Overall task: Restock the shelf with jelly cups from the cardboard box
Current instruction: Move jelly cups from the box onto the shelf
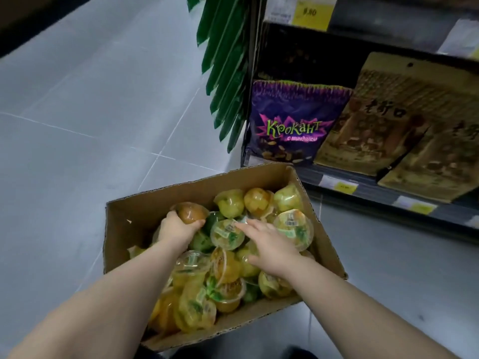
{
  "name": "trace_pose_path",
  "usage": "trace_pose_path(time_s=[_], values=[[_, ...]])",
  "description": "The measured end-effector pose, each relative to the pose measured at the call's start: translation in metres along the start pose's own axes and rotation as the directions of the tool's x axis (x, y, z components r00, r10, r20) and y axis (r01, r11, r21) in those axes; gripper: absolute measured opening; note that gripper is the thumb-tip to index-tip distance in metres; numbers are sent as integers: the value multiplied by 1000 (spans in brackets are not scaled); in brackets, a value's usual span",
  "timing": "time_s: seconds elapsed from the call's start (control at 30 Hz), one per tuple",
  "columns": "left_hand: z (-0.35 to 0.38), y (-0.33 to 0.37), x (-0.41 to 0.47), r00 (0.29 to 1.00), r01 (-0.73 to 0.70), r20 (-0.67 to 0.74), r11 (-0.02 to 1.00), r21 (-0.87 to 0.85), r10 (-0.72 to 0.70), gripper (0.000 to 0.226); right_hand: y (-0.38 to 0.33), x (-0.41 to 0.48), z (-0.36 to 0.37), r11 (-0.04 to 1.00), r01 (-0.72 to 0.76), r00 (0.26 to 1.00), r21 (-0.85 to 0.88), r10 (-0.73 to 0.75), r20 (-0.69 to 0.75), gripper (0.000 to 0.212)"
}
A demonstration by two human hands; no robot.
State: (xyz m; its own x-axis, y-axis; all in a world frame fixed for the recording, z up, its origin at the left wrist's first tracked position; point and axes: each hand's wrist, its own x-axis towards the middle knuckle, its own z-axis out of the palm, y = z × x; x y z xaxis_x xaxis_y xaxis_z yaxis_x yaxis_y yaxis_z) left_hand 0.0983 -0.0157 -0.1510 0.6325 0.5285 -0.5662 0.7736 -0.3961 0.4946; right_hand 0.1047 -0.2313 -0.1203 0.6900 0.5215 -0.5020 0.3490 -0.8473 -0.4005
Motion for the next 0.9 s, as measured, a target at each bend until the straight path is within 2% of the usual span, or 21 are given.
trace_pose_path(time_s=[0.07,0.13,0.23,0.37,0.47,0.53,0.6,0.73,0.83,0.9], values=[[10,4,9,1000,16,-8,999,-27,-16,90,3,0,2,1000,-3,1000,-5,3,-1,80],[17,4,11,999,28,-40,998,48,-27,88,3,-6,7,1000,-5,1000,8,4,6,79],[23,-4,15,995,5,-101,990,141,9,83,1,-13,13,1000,1,999,-20,0,50,77],[20,-12,24,994,-67,-76,984,166,81,83,0,-6,15,995,46,996,-90,-39,77,77],[8,-17,15,995,-95,-28,995,39,97,90,-6,4,21,983,34,996,-182,-18,89,79],[0,-20,7,994,-105,2,994,-9,105,94,-12,11,27,951,19,996,-310,7,85,83],[-8,-23,2,994,-96,42,993,-65,99,97,-21,18,33,906,65,995,-418,-27,95,87],[-24,-34,-2,990,59,140,953,-298,-17,99,-39,32,47,919,143,978,-367,-74,194,91],[-33,-40,-9,964,172,260,854,-492,-44,80,-38,36,53,936,126,982,-329,-71,174,84],[-36,-40,-12,953,196,302,814,-546,-27,75,-34,33,49,966,70,991,-249,-39,128,87]])
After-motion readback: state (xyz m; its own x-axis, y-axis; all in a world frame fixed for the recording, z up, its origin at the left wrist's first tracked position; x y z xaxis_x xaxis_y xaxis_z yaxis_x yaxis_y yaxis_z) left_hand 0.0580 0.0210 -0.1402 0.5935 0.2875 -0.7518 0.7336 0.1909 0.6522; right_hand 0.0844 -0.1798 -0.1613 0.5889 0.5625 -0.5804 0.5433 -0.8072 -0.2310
